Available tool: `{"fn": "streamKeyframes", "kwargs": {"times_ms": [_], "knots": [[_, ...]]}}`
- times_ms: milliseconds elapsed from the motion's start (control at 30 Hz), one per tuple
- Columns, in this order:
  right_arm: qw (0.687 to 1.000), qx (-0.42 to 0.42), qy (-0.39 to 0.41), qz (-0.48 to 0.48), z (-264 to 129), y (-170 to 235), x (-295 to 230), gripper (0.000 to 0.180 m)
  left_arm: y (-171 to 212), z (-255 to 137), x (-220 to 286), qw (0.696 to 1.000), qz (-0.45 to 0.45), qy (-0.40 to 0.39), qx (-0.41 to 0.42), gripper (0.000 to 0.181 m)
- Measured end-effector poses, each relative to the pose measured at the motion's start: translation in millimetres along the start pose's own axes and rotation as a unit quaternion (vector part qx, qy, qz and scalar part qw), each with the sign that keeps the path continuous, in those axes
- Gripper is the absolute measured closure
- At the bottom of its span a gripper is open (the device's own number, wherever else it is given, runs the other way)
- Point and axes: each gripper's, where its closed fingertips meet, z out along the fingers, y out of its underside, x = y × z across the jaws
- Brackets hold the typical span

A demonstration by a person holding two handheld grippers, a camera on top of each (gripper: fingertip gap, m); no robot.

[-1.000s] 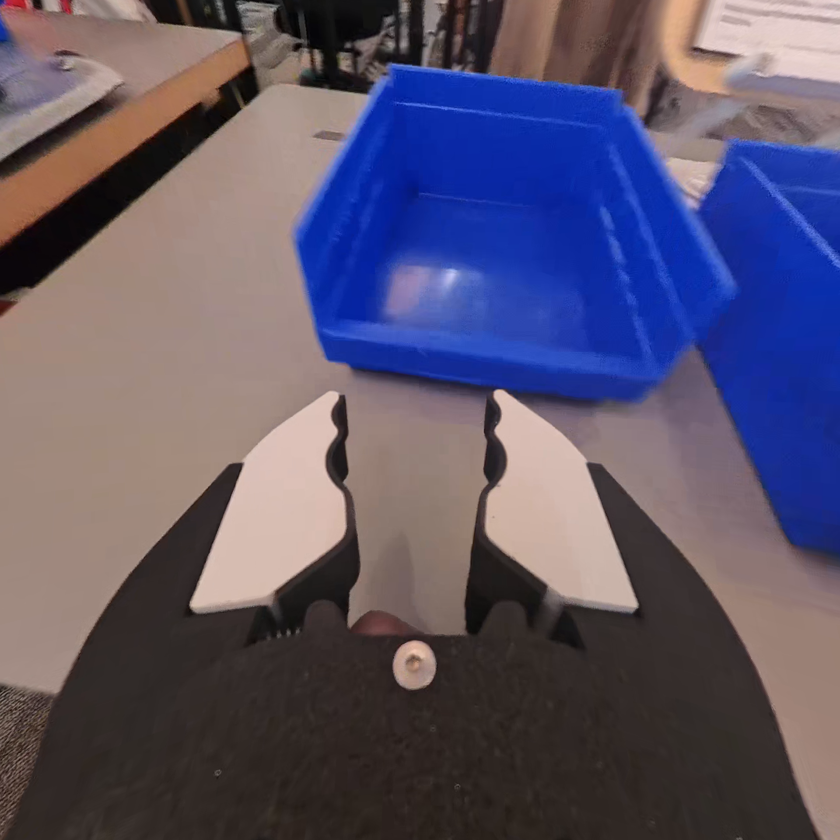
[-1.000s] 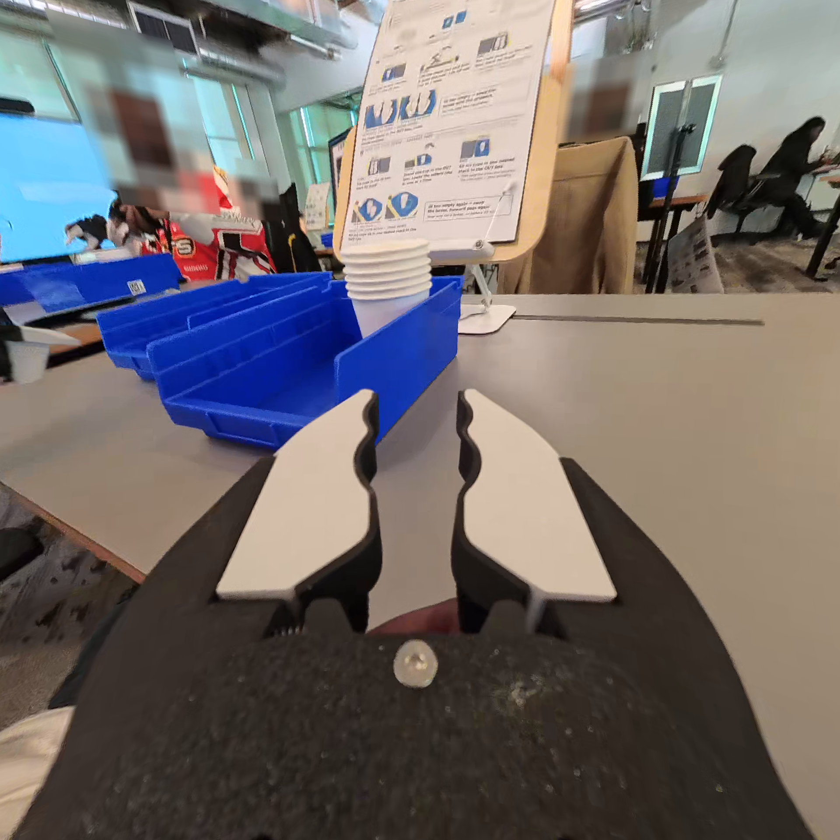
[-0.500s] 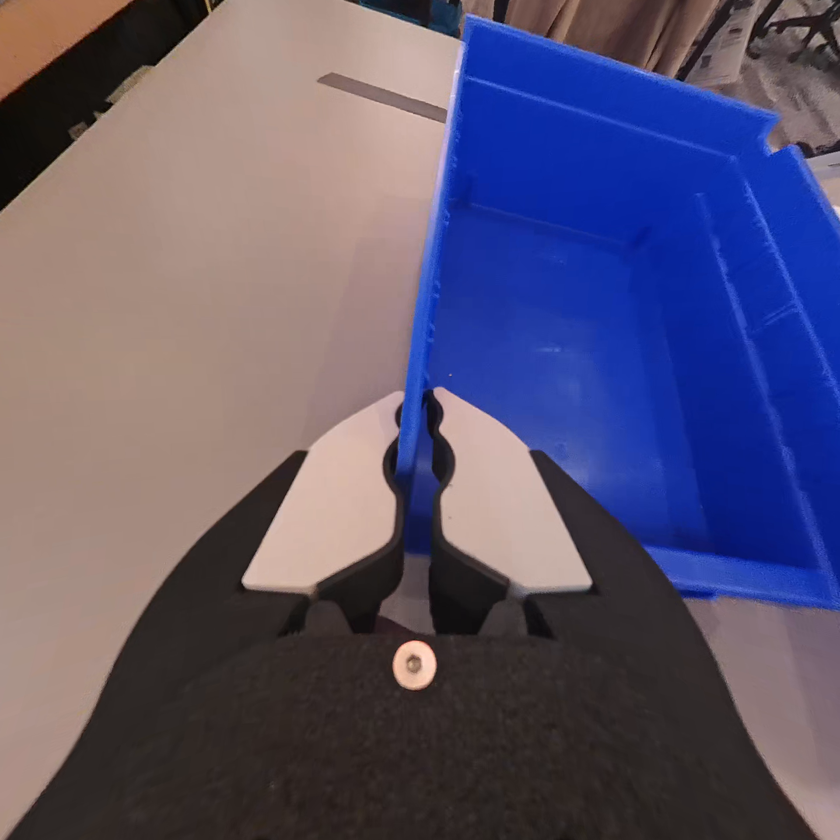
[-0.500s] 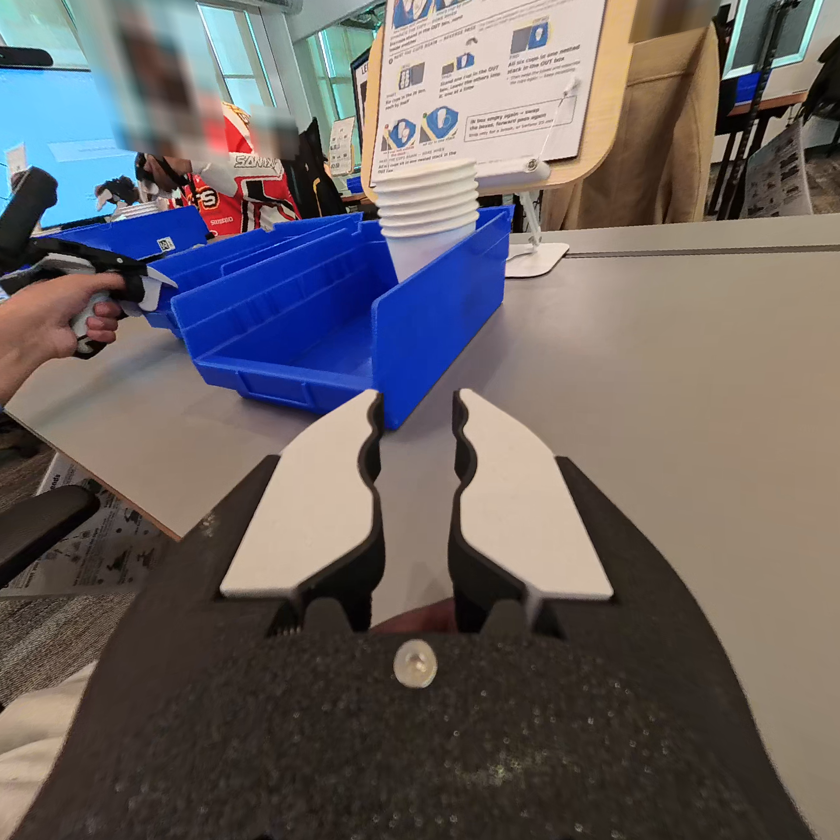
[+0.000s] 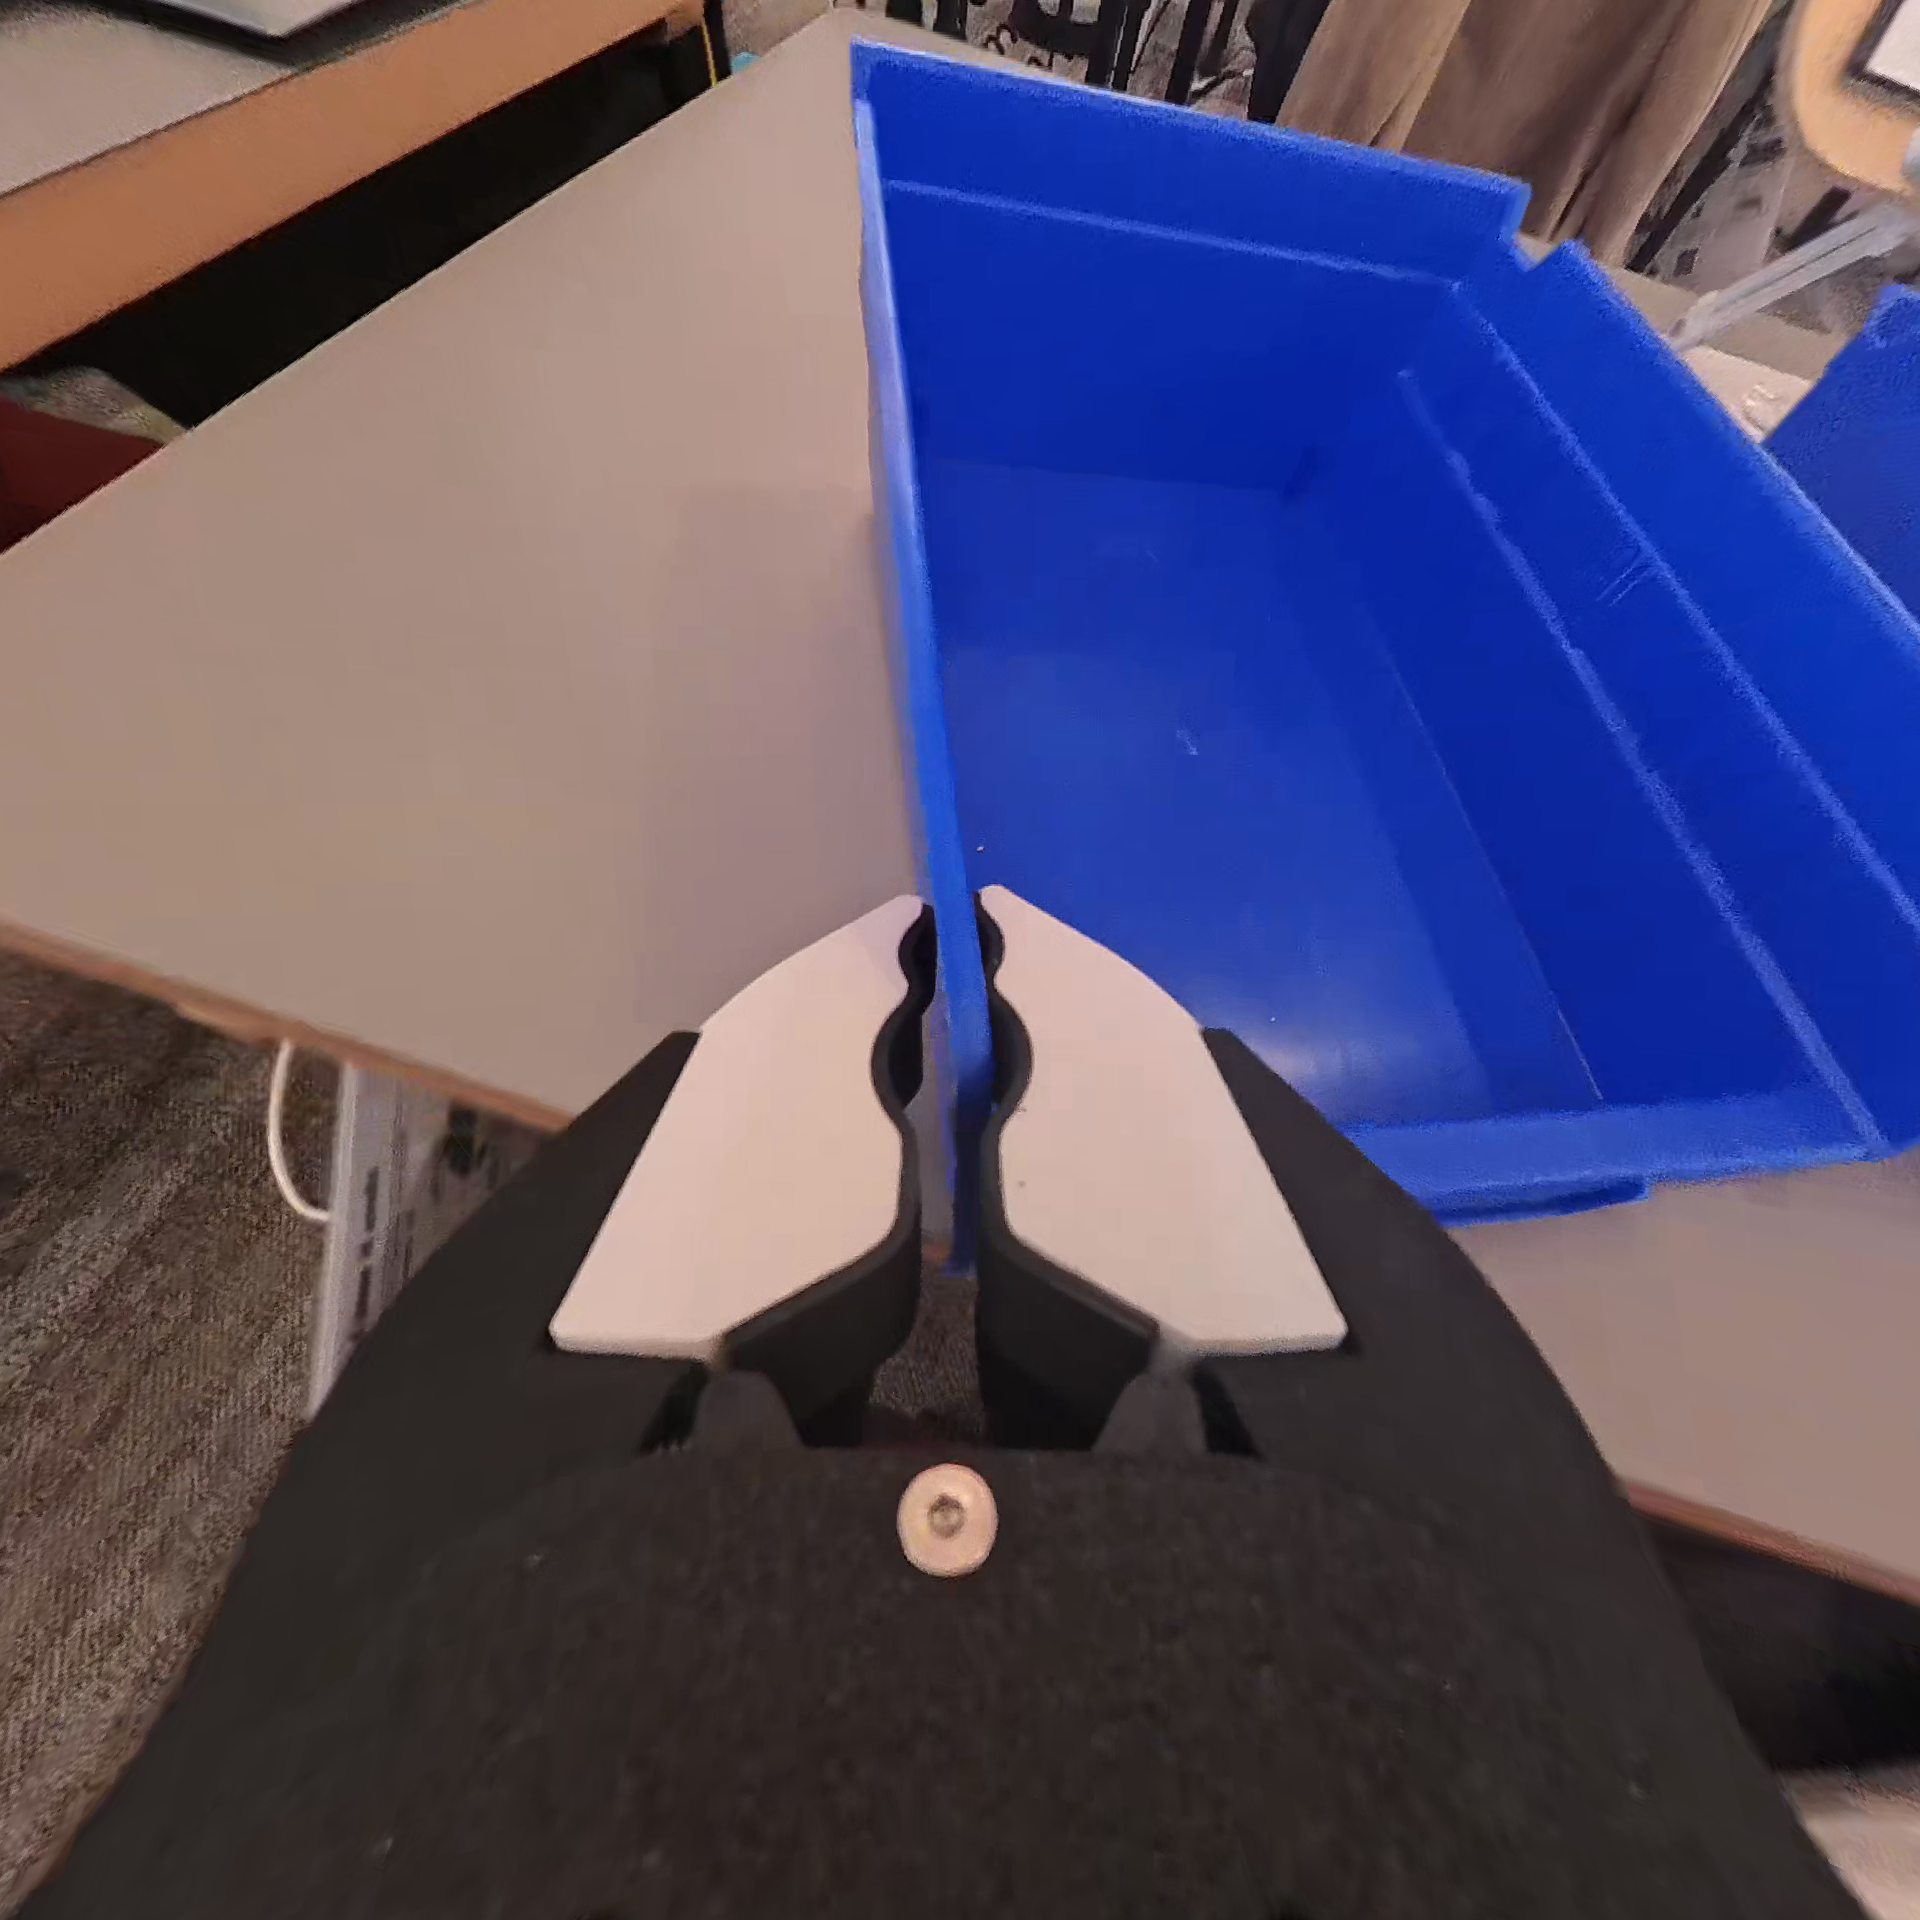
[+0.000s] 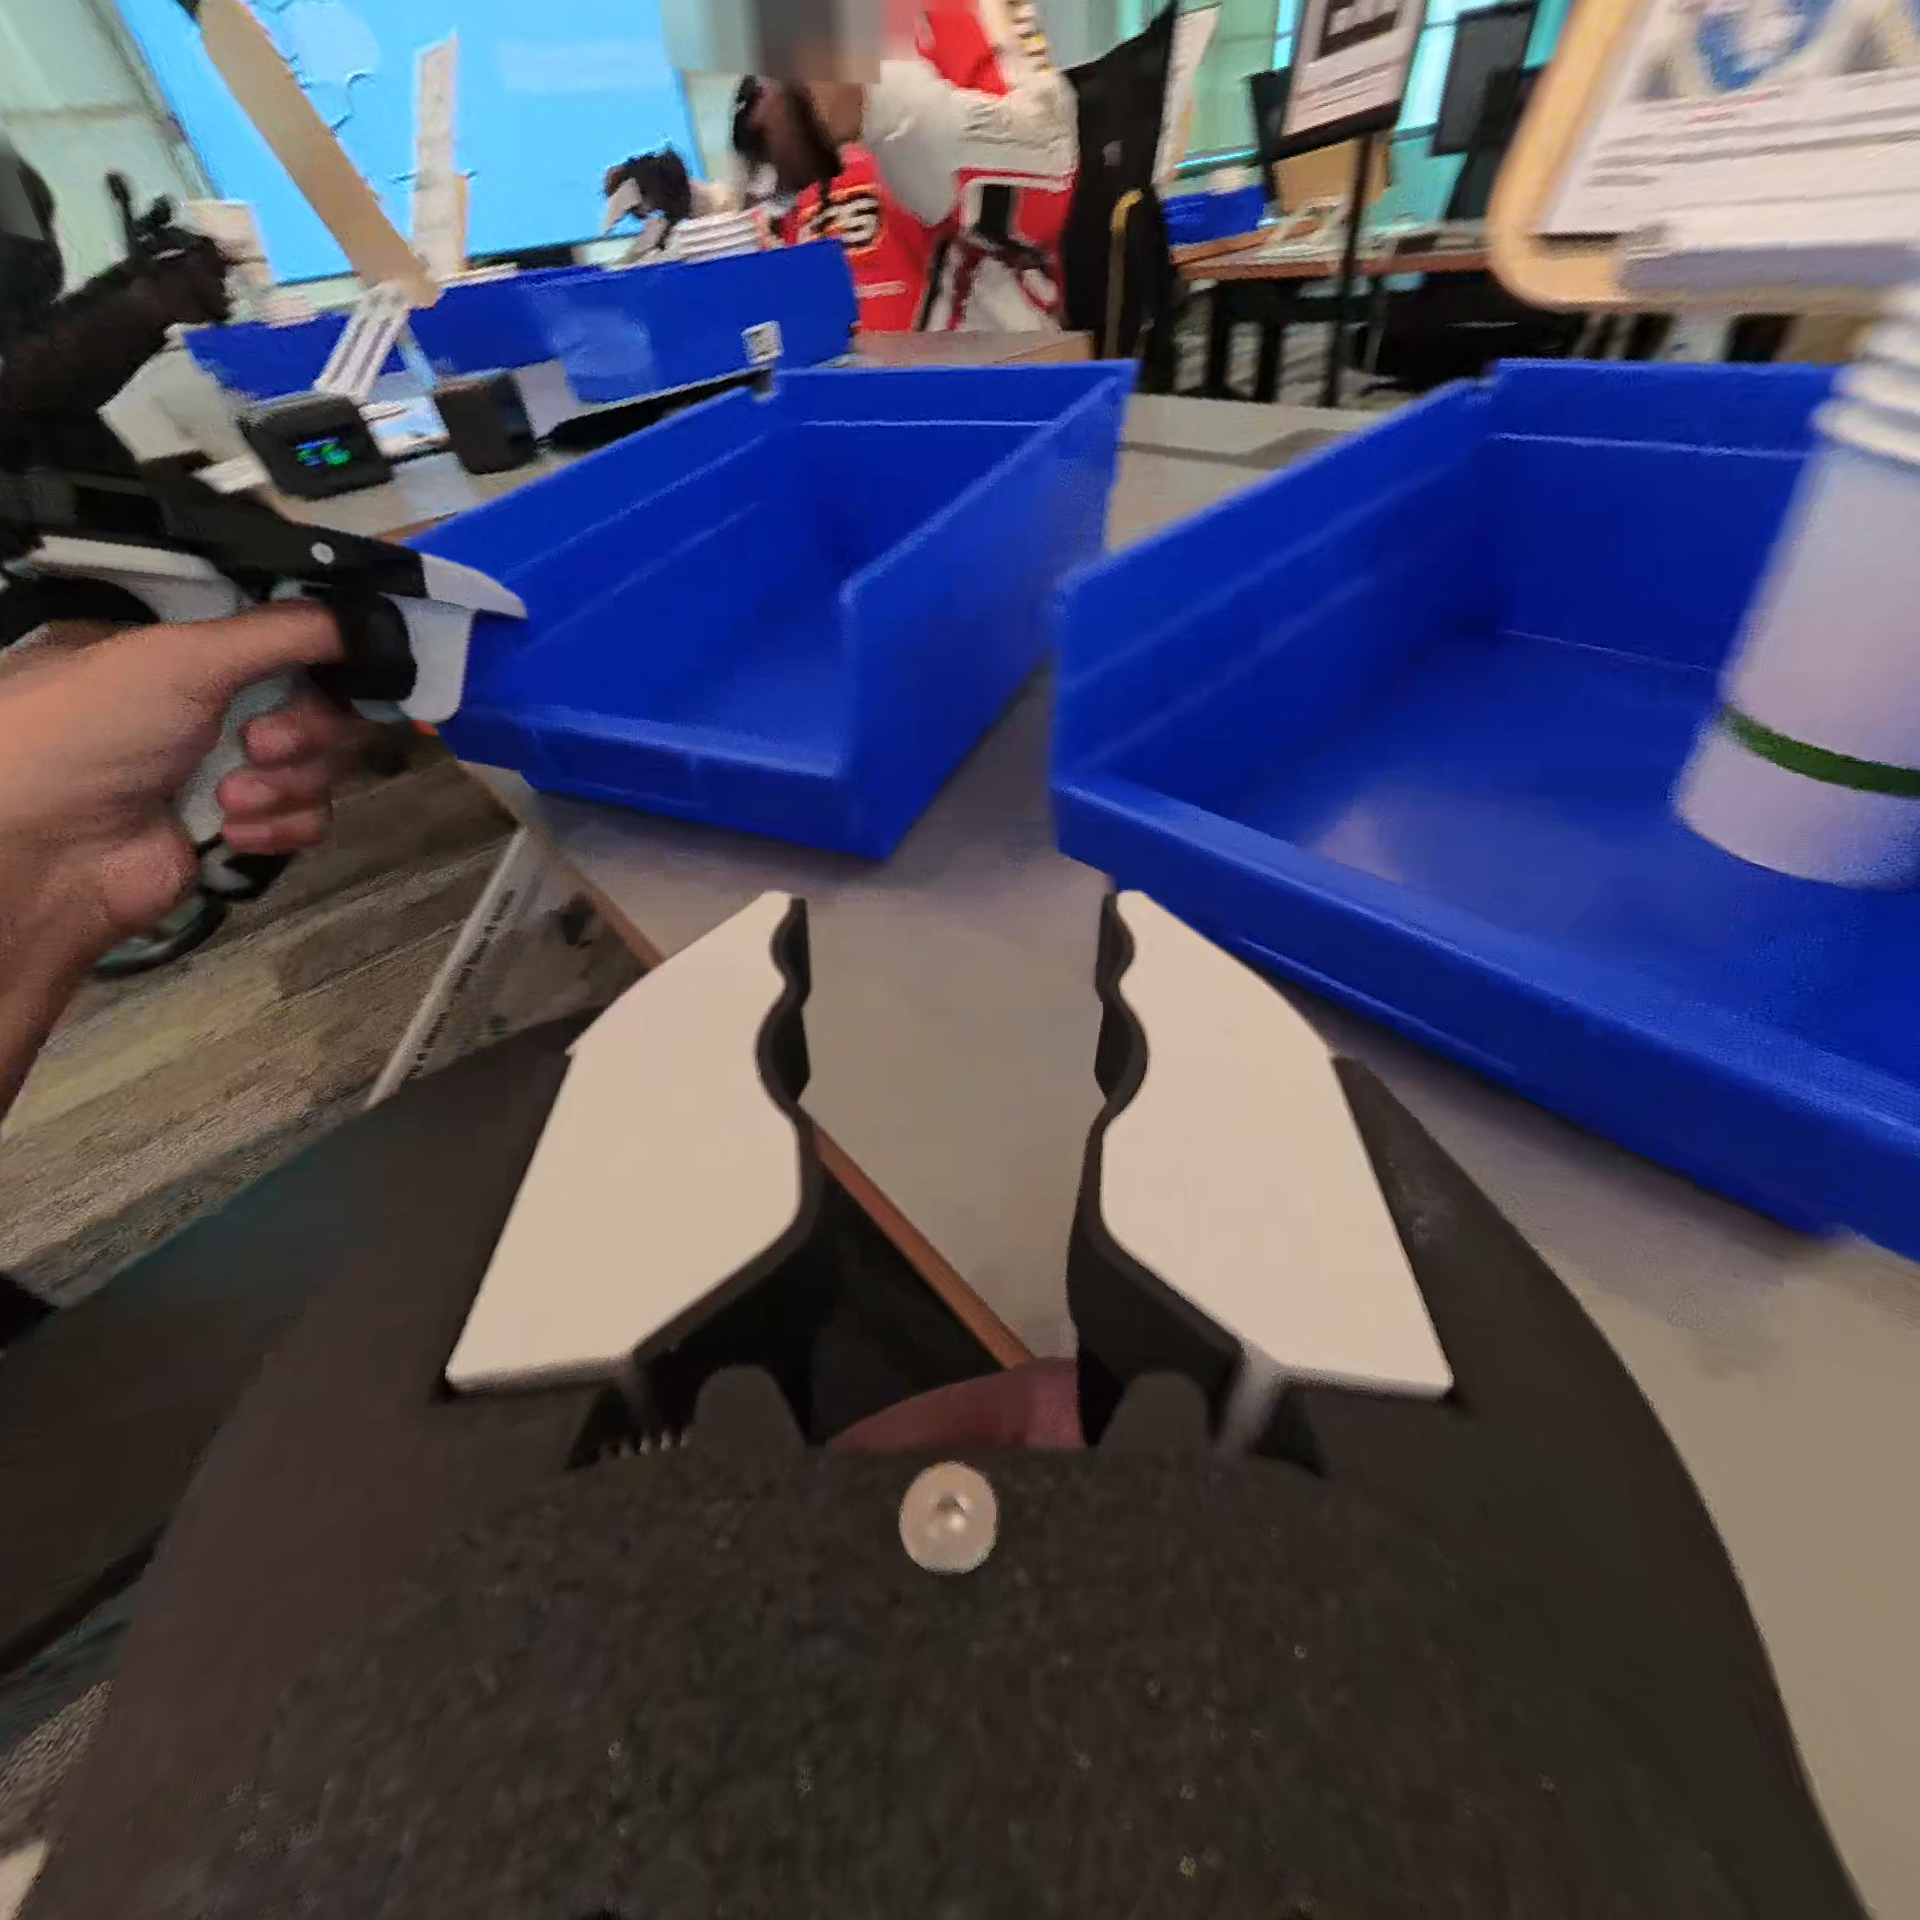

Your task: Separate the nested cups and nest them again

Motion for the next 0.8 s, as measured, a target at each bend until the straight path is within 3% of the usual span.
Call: {"fn": "streamKeyframes", "kwargs": {"times_ms": [133,233,300,367,400,467,633,800], "knots": [[0.999,-0.028,-0.026,-0.027,53.6,-4.4,-51.3,0.121,16.3,-30.8,0.8,1.0,-0.011,0.005,0.006,0.176],[0.997,-0.014,0.052,-0.063,85.1,-9.4,-39.7,0.137,24.7,-43.7,7.3,1.0,-0.015,0.005,0.015,0.176],[0.997,-0.01,0.056,-0.044,101.0,-6.0,-35.4,0.144,28.8,-49.7,13.5,1.0,-0.019,0.008,0.022,0.176],[0.999,-0.034,0.023,-0.005,115.6,4.1,-42.6,0.132,30.3,-53.4,19.3,0.999,-0.018,0.006,0.038,0.175],[0.999,-0.03,0.033,0.01,118.1,2.2,-39.6,0.139,30.1,-55.4,20.1,0.999,-0.013,-0.007,0.047,0.175],[0.998,-0.019,0.065,0.019,118.4,-5.8,-28.8,0.174,29.3,-60.7,14.3,0.996,0.01,-0.051,0.065,0.176],[0.996,0.031,0.083,-0.005,115.9,-33.5,-29.9,0.176,22.7,-81.5,19.2,0.987,0.032,-0.087,0.134,0.176],[0.984,0.139,0.106,-0.035,81.9,-105.6,-17.6,0.176,-28.8,-109.2,50.4,0.965,0.057,-0.091,0.239,0.177]]}}
